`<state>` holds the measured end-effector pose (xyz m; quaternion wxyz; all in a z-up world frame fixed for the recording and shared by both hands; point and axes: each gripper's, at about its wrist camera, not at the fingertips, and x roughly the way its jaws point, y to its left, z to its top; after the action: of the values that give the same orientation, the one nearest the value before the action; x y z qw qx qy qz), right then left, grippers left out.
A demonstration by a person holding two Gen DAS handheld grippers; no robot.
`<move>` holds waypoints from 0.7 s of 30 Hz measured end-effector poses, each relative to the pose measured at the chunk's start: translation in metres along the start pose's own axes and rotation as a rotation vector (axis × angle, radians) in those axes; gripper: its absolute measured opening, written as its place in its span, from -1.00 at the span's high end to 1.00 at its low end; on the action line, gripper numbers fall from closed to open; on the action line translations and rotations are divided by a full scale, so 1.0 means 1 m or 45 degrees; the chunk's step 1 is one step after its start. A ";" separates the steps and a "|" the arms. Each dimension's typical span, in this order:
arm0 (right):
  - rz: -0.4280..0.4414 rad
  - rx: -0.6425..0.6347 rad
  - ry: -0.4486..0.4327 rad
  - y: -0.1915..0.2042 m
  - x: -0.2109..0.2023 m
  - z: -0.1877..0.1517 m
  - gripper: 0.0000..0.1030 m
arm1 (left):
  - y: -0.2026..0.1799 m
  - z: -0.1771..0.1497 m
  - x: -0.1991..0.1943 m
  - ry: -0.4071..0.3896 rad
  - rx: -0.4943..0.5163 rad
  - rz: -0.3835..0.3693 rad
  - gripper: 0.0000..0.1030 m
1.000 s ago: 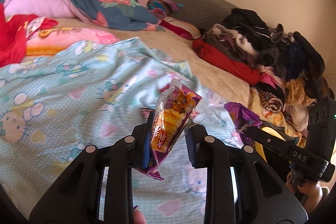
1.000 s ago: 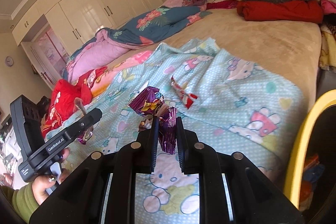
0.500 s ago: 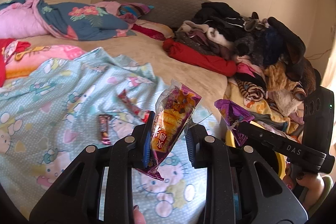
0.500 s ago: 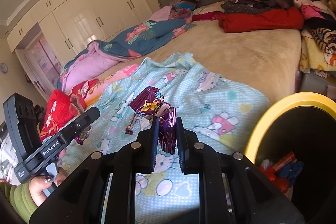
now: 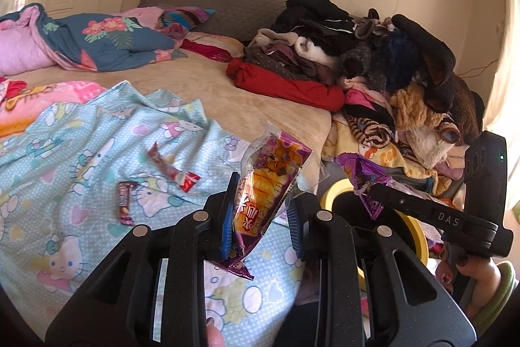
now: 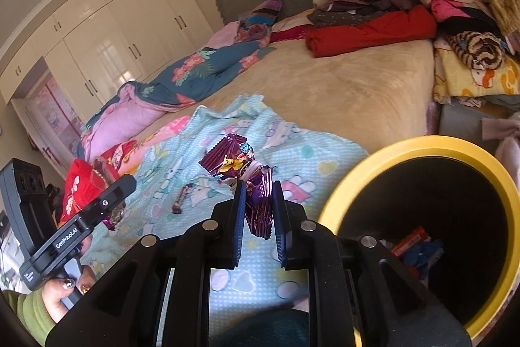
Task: Collect trash
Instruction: 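Carry the orange packet and purple wrapper over the yellow-rimmed bin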
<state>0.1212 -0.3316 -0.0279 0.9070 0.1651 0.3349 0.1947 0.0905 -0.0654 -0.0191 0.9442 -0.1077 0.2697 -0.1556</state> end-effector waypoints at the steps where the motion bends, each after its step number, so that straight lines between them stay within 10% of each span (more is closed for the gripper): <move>1: -0.009 0.003 -0.002 -0.004 -0.003 0.000 0.69 | -0.004 -0.001 0.002 0.005 0.003 -0.010 0.61; 21: -0.214 0.110 -0.088 -0.067 -0.052 0.003 0.69 | -0.074 -0.011 0.031 0.072 0.125 -0.151 0.61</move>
<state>0.1030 -0.4148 -0.0269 0.9232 0.1818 0.3242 0.0976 0.0914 -0.1465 -0.0217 0.9294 -0.0725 0.2815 -0.2274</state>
